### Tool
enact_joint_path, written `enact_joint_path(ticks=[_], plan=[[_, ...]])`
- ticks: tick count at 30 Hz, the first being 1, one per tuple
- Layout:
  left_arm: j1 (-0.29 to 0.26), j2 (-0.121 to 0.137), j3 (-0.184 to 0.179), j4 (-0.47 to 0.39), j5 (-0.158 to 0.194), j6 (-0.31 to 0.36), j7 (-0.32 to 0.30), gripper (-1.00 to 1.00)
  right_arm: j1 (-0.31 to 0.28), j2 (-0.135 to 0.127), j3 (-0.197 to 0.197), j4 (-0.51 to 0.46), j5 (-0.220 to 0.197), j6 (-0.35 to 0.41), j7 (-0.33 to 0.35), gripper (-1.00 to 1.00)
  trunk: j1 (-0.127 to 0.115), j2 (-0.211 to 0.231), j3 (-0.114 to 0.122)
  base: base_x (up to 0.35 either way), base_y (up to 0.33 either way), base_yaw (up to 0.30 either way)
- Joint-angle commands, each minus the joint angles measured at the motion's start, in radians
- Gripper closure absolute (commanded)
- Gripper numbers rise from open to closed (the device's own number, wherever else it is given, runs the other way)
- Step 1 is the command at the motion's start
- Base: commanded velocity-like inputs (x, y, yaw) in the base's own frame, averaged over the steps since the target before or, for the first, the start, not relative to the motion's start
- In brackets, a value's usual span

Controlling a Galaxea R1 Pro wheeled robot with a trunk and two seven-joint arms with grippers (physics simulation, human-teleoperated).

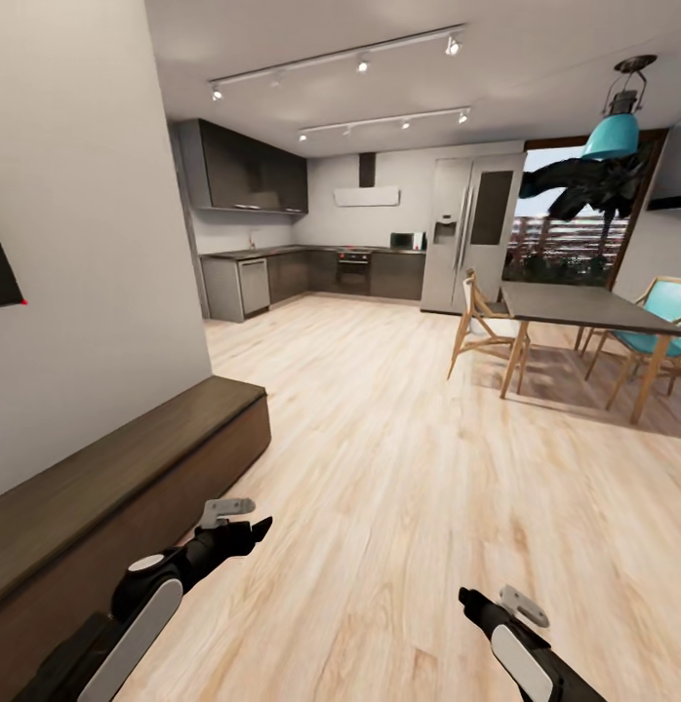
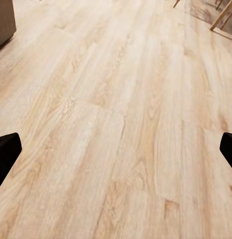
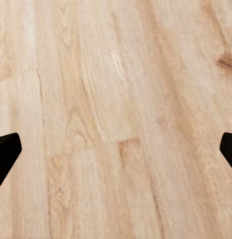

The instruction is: Place each of the two pumpkins and all three candles from the living room inside a cabinet in the living room (use any cabinet), then make sure every cabinet is closed, and position the cauldron so it is next to a table in the living room.

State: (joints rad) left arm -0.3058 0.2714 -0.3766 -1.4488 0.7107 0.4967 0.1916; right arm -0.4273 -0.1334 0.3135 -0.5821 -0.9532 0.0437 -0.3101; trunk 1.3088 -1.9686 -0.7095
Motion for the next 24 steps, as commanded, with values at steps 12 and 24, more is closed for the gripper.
enact_joint_path(ticks=[12, 24], plan=[[-0.002, 0.000, -0.004, -0.001, 0.010, 0.002, 0.011, -1.00, -0.001, -0.002, 0.007, -0.001, -0.004, 0.000, -0.007, -1.00, 0.000, 0.000, -0.005, 0.290, -0.138, -0.109], [-0.004, -0.001, -0.007, 0.001, 0.012, 0.002, 0.012, -1.00, -0.001, -0.002, 0.007, 0.001, -0.004, -0.002, -0.007, -1.00, 0.000, 0.000, -0.013, 0.266, -0.171, -0.264]])
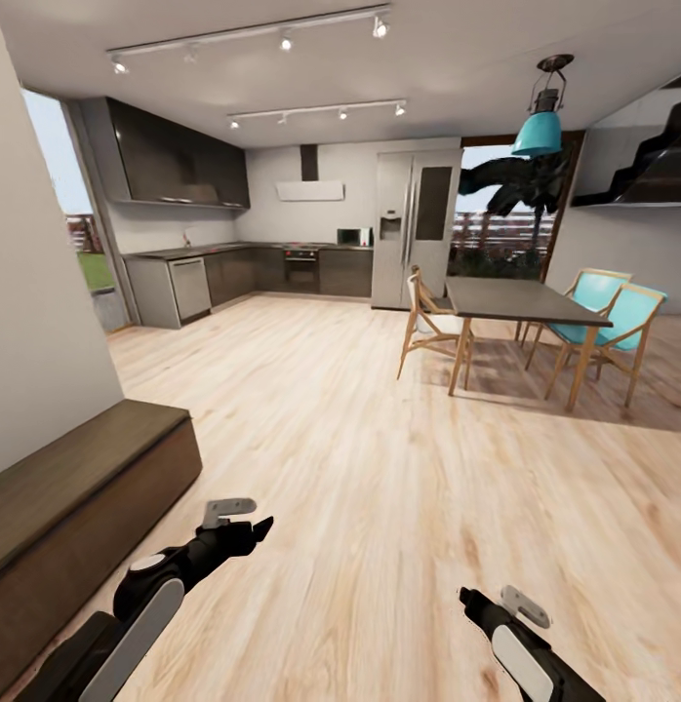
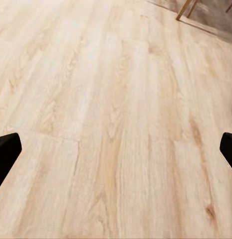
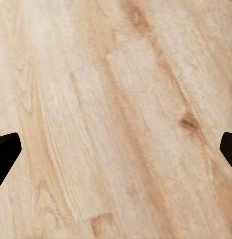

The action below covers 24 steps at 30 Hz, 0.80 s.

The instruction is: Place each of the two pumpkins and all three candles from the living room inside a cabinet in the living room (use any cabinet), then make sure every cabinet is closed, and position the cauldron so it is next to a table in the living room.

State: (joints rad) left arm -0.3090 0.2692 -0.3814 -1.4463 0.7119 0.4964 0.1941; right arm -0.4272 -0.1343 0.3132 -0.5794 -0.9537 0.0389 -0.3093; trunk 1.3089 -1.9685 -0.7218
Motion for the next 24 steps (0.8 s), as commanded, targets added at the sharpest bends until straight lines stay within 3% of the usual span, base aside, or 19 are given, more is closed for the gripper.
enact_joint_path(ticks=[1, 6, 24], plan=[[-0.001, 0.001, -0.002, -0.002, 0.010, 0.002, 0.010, -1.00, -0.001, -0.002, 0.007, -0.001, -0.004, 0.003, -0.009, -1.00, 0.000, -0.001, -0.002, 0.266, -0.171, -0.262], [-0.001, 0.001, -0.002, -0.002, 0.010, 0.002, 0.010, -1.00, -0.001, 0.000, 0.007, 0.019, -0.003, 0.001, -0.009, -1.00, 0.000, -0.001, -0.004, 0.266, -0.171, -0.158], [-0.001, 0.001, -0.004, -0.002, 0.010, 0.002, 0.012, -1.00, -0.001, -0.001, 0.007, 0.038, -0.002, 0.001, -0.010, -1.00, 0.000, -0.001, -0.005, 0.266, -0.171, -0.005]])
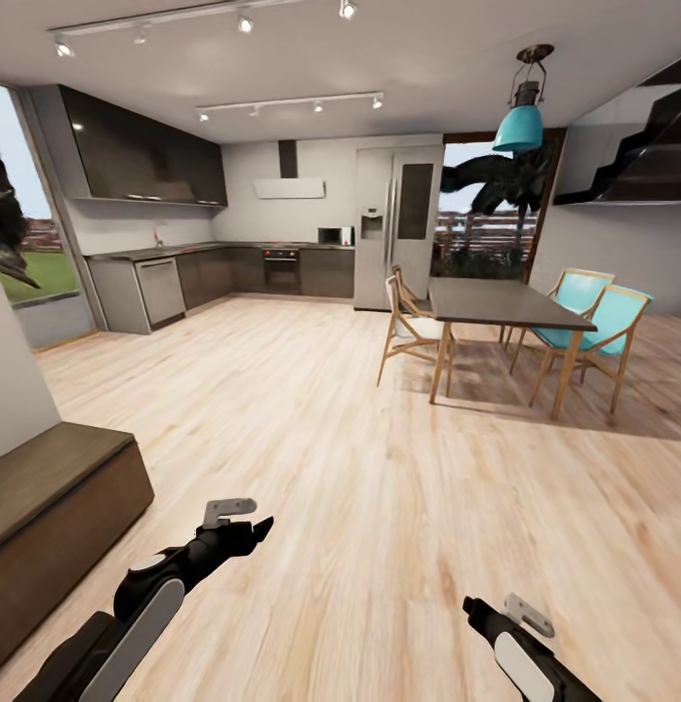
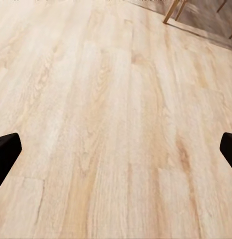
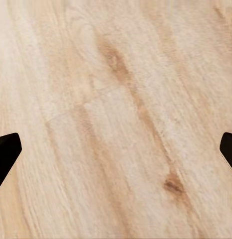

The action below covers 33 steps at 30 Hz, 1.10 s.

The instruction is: Place each of the two pumpkins and all three candles from the living room inside a cabinet in the living room (use any cabinet), then make sure every cabinet is closed, and position the cauldron so it is next to a table in the living room.

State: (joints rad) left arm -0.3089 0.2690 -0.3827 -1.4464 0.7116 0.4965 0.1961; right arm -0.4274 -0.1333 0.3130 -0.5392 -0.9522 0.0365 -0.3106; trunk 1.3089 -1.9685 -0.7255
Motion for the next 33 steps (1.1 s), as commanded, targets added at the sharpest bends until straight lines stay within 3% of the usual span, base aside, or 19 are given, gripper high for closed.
enact_joint_path(ticks=[1, 24, 33], plan=[[-0.001, 0.001, -0.002, -0.002, 0.010, 0.002, 0.010, -1.00, -0.001, -0.002, 0.008, -0.002, -0.004, 0.003, -0.008, -1.00, 0.000, -0.001, -0.001, 0.266, -0.171, 0.000], [-0.001, 0.001, -0.002, -0.002, 0.011, 0.001, 0.011, -1.00, -0.001, -0.002, 0.009, -0.001, 0.003, -0.038, -0.008, -1.00, 0.000, -0.001, -0.001, 0.266, -0.171, -0.001], [-0.001, 0.001, -0.002, -0.001, 0.012, 0.001, 0.012, -1.00, -0.001, -0.002, 0.009, 0.000, 0.001, -0.038, -0.007, -1.00, 0.000, -0.001, 0.003, 0.300, -0.089, -0.217]])
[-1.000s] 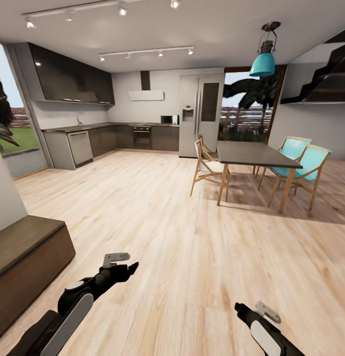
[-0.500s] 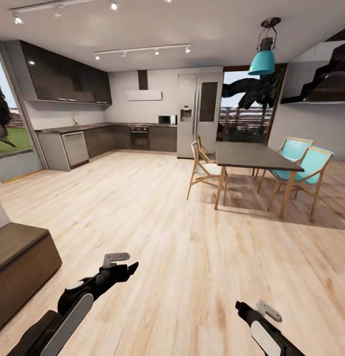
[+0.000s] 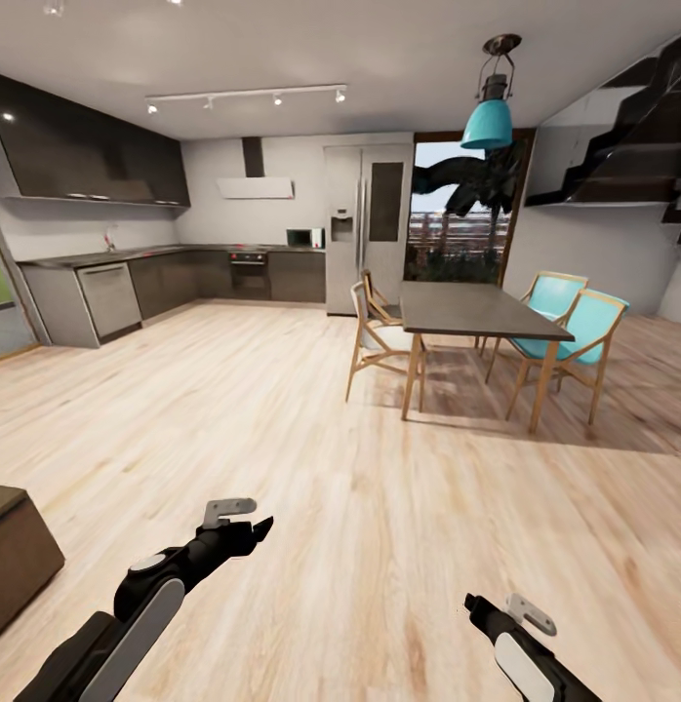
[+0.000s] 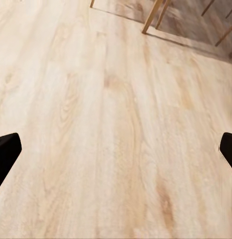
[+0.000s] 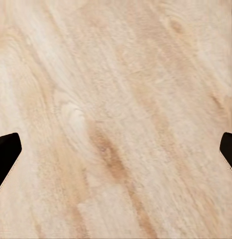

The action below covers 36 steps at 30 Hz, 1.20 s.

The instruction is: Place each of the two pumpkins and all three candles from the living room inside a cabinet in the living room (use any cabinet), then make sure every cabinet is closed, and position the cauldron so it is next to a table in the living room.

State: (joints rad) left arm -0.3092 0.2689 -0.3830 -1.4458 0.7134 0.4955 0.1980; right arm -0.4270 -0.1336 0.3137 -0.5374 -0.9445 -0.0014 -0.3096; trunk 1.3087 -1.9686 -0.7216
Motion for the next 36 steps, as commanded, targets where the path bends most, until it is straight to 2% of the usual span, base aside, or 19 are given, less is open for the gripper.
enact_joint_path(ticks=[1, 36], plan=[[-0.001, 0.001, -0.002, -0.002, 0.011, 0.002, 0.009, -1.00, -0.001, -0.001, 0.008, -0.001, -0.008, 0.000, -0.008, -1.00, 0.000, 0.000, -0.001, 0.329, -0.007, -0.270], [-0.004, 0.001, -0.002, -0.001, 0.012, 0.003, 0.009, -1.00, -0.001, -0.001, 0.008, -0.001, -0.011, 0.000, -0.007, -1.00, 0.000, 0.000, 0.021, 0.338, 0.000, -0.272]])
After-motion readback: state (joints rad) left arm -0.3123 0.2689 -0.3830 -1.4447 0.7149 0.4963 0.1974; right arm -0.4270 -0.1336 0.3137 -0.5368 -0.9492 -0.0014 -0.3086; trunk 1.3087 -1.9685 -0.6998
